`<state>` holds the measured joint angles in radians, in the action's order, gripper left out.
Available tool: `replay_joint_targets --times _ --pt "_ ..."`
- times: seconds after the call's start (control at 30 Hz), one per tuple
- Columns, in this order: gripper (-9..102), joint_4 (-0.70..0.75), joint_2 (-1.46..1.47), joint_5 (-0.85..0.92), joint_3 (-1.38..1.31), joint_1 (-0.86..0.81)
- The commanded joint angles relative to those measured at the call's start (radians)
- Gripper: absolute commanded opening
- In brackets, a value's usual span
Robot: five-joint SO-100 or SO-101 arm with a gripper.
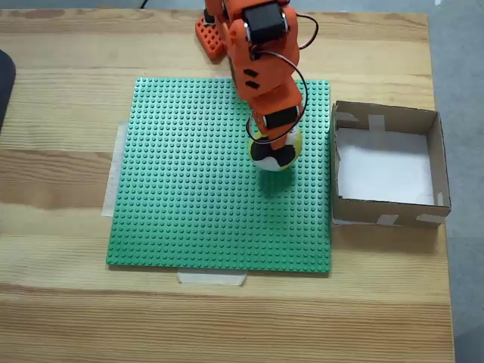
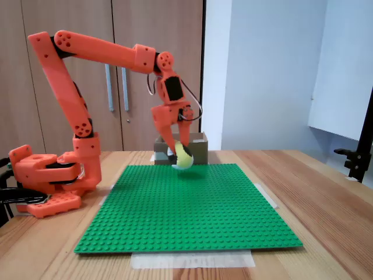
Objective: Pick the ball and put it in the box.
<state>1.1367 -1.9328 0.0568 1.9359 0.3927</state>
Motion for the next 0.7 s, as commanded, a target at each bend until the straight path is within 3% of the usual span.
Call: replay_joint_targets --times 0.0,0.4,0.67 --pt "-1 0.032 -0.023 -0.021 -0.115 -0.003" --pt "-1 0.152 -0.025 -0.078 -0.387 0.041" --pt "-1 0.236 -0.025 -0.138 -0.588 0.175"
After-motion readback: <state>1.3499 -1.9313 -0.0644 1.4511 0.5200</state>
